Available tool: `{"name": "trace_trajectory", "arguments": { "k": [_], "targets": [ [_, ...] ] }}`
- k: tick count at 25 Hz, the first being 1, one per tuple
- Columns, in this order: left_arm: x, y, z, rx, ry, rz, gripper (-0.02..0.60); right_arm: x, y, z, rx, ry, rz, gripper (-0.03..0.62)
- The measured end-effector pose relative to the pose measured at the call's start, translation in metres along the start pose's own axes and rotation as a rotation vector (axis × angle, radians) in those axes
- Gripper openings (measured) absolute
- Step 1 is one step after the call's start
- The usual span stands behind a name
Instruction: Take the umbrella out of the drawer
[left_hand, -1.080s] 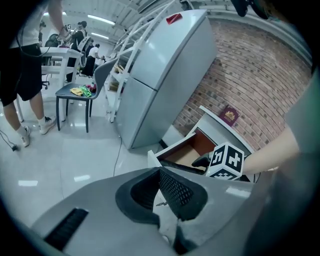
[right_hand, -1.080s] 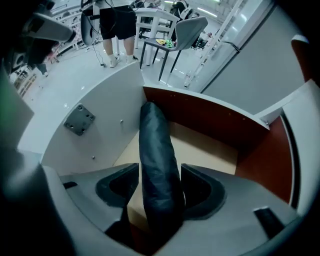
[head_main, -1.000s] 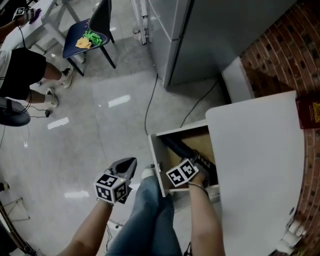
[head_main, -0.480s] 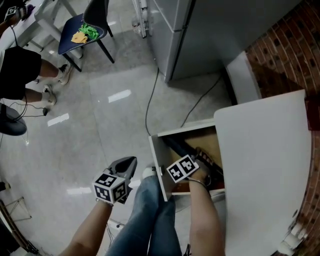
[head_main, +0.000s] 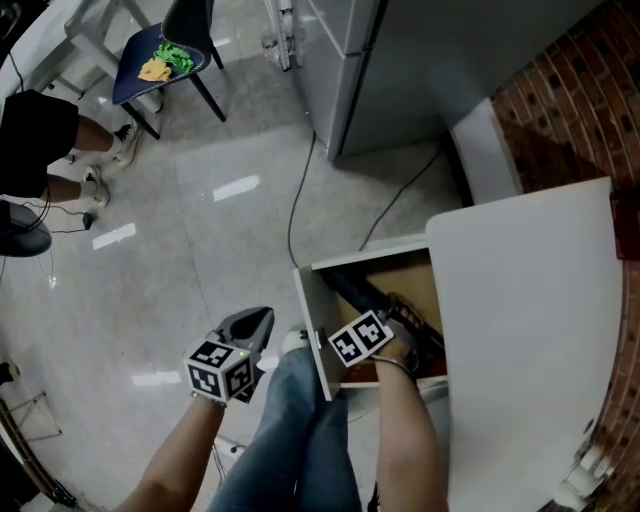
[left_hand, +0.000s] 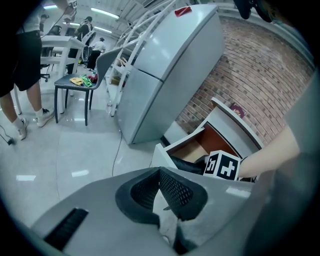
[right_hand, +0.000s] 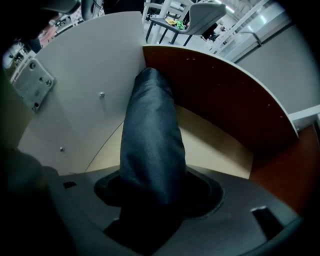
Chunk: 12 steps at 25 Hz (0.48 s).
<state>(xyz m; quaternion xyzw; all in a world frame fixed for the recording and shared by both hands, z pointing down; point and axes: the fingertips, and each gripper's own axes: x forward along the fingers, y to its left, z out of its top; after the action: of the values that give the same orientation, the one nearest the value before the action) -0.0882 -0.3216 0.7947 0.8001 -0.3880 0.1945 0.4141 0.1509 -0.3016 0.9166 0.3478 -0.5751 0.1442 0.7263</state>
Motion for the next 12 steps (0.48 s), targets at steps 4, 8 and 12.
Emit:
{"name": "trace_trajectory", "arguments": {
  "k": [4,8,12],
  "targets": [
    [-0.007,-0.008,0.002,0.019,-0.002,-0.009,-0.002,-0.009,0.0,-0.001,-0.022,-0.014,-0.013,0.245],
    [-0.02,-0.004,0.004,0.012,-0.014,0.013,-0.002,-0.025,0.003,-0.001,-0.047,-0.046,-0.023,0.245],
    [-0.036,-0.007,0.012,-0.003,-0.038,0.03,-0.002,-0.044,0.003,0.002,-0.05,-0.087,-0.018,0.245]
  ]
}}
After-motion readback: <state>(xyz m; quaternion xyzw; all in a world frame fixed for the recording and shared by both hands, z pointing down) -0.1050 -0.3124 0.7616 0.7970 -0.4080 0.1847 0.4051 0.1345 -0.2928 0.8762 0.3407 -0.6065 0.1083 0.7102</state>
